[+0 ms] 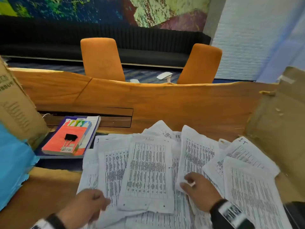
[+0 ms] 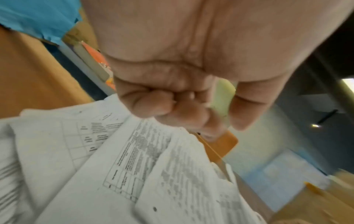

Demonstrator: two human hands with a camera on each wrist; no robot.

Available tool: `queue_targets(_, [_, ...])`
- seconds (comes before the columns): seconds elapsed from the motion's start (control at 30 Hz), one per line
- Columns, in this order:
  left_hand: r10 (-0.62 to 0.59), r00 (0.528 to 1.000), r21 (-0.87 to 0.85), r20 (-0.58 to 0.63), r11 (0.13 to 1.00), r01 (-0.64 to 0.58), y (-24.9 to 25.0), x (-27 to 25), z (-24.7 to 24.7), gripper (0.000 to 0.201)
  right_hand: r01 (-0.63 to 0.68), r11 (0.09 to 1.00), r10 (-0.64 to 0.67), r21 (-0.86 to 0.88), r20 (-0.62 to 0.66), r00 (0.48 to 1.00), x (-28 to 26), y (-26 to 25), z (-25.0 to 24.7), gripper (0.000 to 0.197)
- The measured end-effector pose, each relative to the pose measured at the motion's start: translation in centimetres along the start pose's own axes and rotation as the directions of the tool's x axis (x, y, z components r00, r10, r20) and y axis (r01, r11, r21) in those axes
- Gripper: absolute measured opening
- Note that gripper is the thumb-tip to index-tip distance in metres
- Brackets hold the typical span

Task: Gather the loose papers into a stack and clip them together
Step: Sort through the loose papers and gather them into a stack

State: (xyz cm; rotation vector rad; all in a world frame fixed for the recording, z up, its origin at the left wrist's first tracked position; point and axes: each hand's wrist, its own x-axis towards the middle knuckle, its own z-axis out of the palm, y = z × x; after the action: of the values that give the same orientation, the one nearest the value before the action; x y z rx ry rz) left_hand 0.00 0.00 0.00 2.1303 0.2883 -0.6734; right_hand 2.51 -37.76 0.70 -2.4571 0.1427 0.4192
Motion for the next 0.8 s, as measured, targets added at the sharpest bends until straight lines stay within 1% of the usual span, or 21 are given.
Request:
queue_targets(0.03, [0.002, 0.997, -0.040, -0.077, 0.999, -0.005, 1.1, 2.0, 0.7, 0.031, -0.036, 0.999, 0.034, -0.042, -0.043, 0.998, 1.5, -0.3, 0.3, 0.049])
queue_targets(0.07, [-0.019, 0.988, -0.099, -0.155, 0.995, 0.004, 1.8, 2.4, 0.7, 0.031, -0.095, 0.990, 0.088, -0.107, -0.069, 0.994, 2.5, -0.9, 0.4, 0.063])
queue_targets(0.1, [-0.060, 0.977, -0.104, -0.206, 0.994, 0.039, 2.1, 3.8, 0.9, 0.037, -0.130, 0.975, 0.121, -0.180, -0.060, 0.991, 3.9, -1.0, 0.9, 0.073])
queue_targets(0.13, [-0.102, 0.959, -0.094, -0.263, 0.992, 0.080, 2.5, 4.8, 1.3, 0.051, -0.156, 0.958, 0.149, -0.241, -0.047, 0.988, 4.7, -1.7, 1.1, 0.079])
queue_targets(0.17, [-0.159, 0.943, -0.095, -0.292, 0.986, 0.137, 2.4, 6.2, 1.8, 0.070, -0.175, 0.946, 0.175, -0.273, -0.025, 0.984, 5.7, -1.6, 1.7, 0.081])
queue_targets(0.2, [-0.221, 0.923, -0.119, -0.315, 0.974, 0.193, 2.7, 7.1, 2.4, 0.090, -0.196, 0.937, 0.202, -0.291, -0.010, 0.979, 6.4, -1.6, 2.3, 0.078])
queue_targets(0.23, [-0.267, 0.904, -0.132, -0.334, 0.963, 0.236, 2.8, 7.9, 2.9, 0.108, -0.209, 0.930, 0.218, -0.303, -0.005, 0.976, 6.9, -1.4, 2.8, 0.067])
queue_targets(0.27, [-0.296, 0.885, -0.147, -0.360, 0.955, 0.259, 3.1, 8.6, 3.6, 0.122, -0.210, 0.926, 0.223, -0.315, 0.004, 0.975, 7.3, -1.2, 3.4, 0.053])
queue_targets(0.3, [-0.324, 0.871, -0.152, -0.369, 0.946, 0.287, 3.3, 9.2, 4.0, 0.132, -0.204, 0.927, 0.218, -0.314, 0.010, 0.976, 7.6, -1.2, 3.8, 0.040])
queue_targets(0.37, [-0.367, 0.856, -0.150, -0.363, 0.930, 0.335, 3.6, 10.3, 4.6, 0.142, -0.166, 0.934, 0.190, -0.316, 0.045, 0.981, 7.5, -1.6, 4.5, 0.022])
queue_targets(0.43, [-0.373, 0.859, -0.147, -0.352, 0.928, 0.343, 3.9, 11.1, 5.0, 0.144, -0.098, 0.945, 0.138, -0.312, 0.108, 0.985, 6.8, -2.7, 4.8, 0.014])
queue_targets(0.47, [-0.365, 0.866, -0.165, -0.343, 0.930, 0.327, 3.8, 11.6, 5.2, 0.141, -0.053, 0.948, 0.102, -0.313, 0.143, 0.984, 6.2, -3.5, 4.9, 0.013])
queue_targets(0.5, [-0.364, 0.874, -0.202, -0.321, 0.928, 0.313, 4.1, 11.6, 5.4, 0.133, -0.002, 0.950, 0.059, -0.311, 0.173, 0.983, 5.6, -4.3, 5.1, 0.015])
queue_targets(0.53, [-0.351, 0.887, -0.248, -0.299, 0.927, 0.283, 4.1, 11.8, 5.6, 0.117, 0.050, 0.951, 0.010, -0.305, 0.190, 0.982, 4.8, -5.3, 5.4, 0.017])
queue_targets(0.57, [-0.326, 0.904, -0.276, -0.277, 0.928, 0.250, 4.1, 12.1, 5.9, 0.093, 0.104, 0.946, -0.043, -0.308, 0.201, 0.979, 4.1, -6.3, 5.7, 0.019])
queue_targets(0.63, [-0.265, 0.938, -0.256, -0.221, 0.944, 0.207, 4.2, 12.0, 6.2, 0.046, 0.209, 0.930, -0.136, -0.302, 0.245, 0.960, 2.9, -8.2, 6.4, 0.018])
queue_targets(0.67, [-0.233, 0.953, -0.242, -0.195, 0.953, 0.183, 4.4, 11.9, 6.4, 0.030, 0.247, 0.926, -0.163, -0.284, 0.290, 0.943, 2.4, -9.0, 6.9, 0.014])
queue_targets(0.7, [-0.208, 0.962, -0.242, -0.179, 0.957, 0.162, 4.3, 11.9, 6.6, 0.020, 0.272, 0.929, -0.179, -0.251, 0.339, 0.924, 2.1, -9.8, 7.2, 0.010])
queue_targets(0.73, [-0.207, 0.965, -0.268, -0.163, 0.950, 0.159, 4.3, 11.7, 6.6, 0.015, 0.284, 0.937, -0.187, -0.203, 0.398, 0.898, 1.8, -10.4, 7.5, 0.007])
queue_targets(0.77, [-0.213, 0.966, -0.319, -0.149, 0.935, 0.157, 4.0, 11.5, 6.6, 0.013, 0.295, 0.944, -0.198, -0.149, 0.460, 0.866, 1.7, -11.0, 7.8, 0.008])
queue_targets(0.8, [-0.228, 0.965, -0.388, -0.128, 0.907, 0.163, 3.8, 11.2, 6.5, 0.014, 0.303, 0.949, -0.213, -0.088, 0.529, 0.822, 1.5, -11.4, 8.0, 0.010])
